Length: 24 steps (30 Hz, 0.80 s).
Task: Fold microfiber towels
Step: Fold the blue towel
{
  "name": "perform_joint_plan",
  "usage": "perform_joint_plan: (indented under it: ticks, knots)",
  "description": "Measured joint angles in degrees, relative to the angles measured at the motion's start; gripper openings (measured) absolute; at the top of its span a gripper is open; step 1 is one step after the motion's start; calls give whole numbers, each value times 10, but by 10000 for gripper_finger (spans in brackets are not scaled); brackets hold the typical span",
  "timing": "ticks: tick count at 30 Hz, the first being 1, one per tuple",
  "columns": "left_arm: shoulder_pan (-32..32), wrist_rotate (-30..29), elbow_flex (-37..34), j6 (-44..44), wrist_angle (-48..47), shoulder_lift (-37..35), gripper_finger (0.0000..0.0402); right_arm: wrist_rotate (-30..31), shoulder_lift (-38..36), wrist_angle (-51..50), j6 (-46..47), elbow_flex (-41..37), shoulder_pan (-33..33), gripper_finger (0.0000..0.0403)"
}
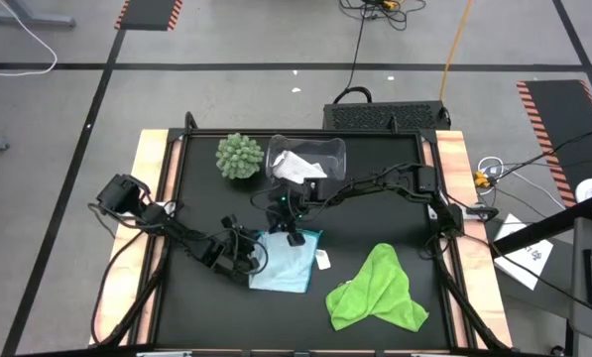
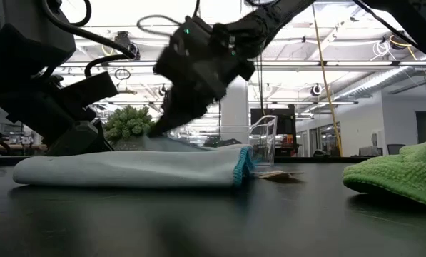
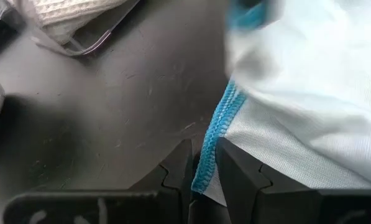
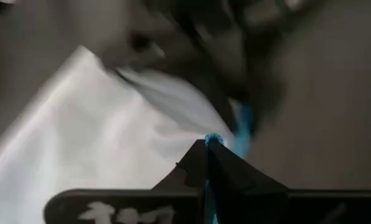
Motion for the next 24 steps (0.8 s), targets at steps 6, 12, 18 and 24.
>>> perform_joint_plan:
  ticks: [6, 12, 18, 24]
  knots:
    - [0, -2, 0, -2, -3, 0, 81, -25, 0, -9, 2, 22, 9, 1]
    - [0, -19, -1, -9, -10, 1, 81, -26, 0, -16, 17, 31, 9, 1]
    - [0, -20, -1, -14, -10, 1, 81, -56, 0, -23, 17, 34, 12, 0]
    - [0, -27, -2, -41, -11, 1, 81, -52, 0, -12, 18, 34, 13, 0]
